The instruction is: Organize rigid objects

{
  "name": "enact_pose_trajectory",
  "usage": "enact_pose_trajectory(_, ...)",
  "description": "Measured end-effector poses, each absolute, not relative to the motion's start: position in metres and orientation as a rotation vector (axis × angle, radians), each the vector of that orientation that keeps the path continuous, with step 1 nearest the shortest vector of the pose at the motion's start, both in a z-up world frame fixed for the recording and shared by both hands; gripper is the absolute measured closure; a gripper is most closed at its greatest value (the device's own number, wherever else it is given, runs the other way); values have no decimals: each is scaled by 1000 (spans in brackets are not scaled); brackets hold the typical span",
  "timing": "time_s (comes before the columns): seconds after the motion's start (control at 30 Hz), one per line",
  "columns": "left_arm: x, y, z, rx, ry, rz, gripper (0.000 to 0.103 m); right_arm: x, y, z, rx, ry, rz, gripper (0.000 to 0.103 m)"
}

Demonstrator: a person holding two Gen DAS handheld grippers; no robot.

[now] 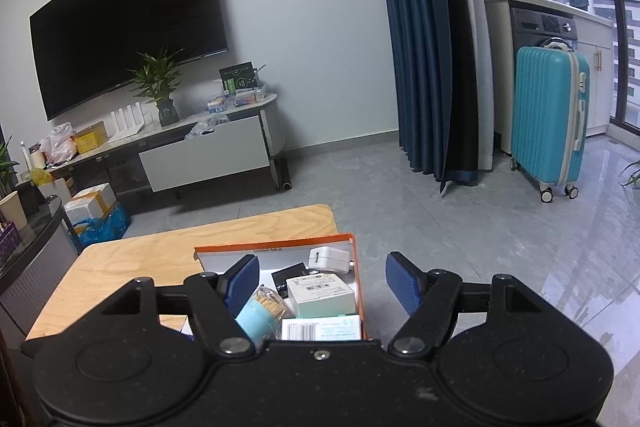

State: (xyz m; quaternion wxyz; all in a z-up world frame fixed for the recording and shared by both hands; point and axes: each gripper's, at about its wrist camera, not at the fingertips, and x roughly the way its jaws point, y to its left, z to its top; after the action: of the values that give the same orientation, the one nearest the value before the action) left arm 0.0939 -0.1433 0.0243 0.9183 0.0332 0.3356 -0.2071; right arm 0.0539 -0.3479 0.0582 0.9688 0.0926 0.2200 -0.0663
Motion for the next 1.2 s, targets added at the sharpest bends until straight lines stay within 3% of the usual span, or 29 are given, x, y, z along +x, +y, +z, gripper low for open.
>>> enact_pose_trajectory(0.53,44,-121,34,70,704,-375,0,-11,-337,51,175,461,-157,14)
enact_pose_trajectory(1.2,12,-109,16,62,762,-228,0,-46,-315,27,157,521,-155,12)
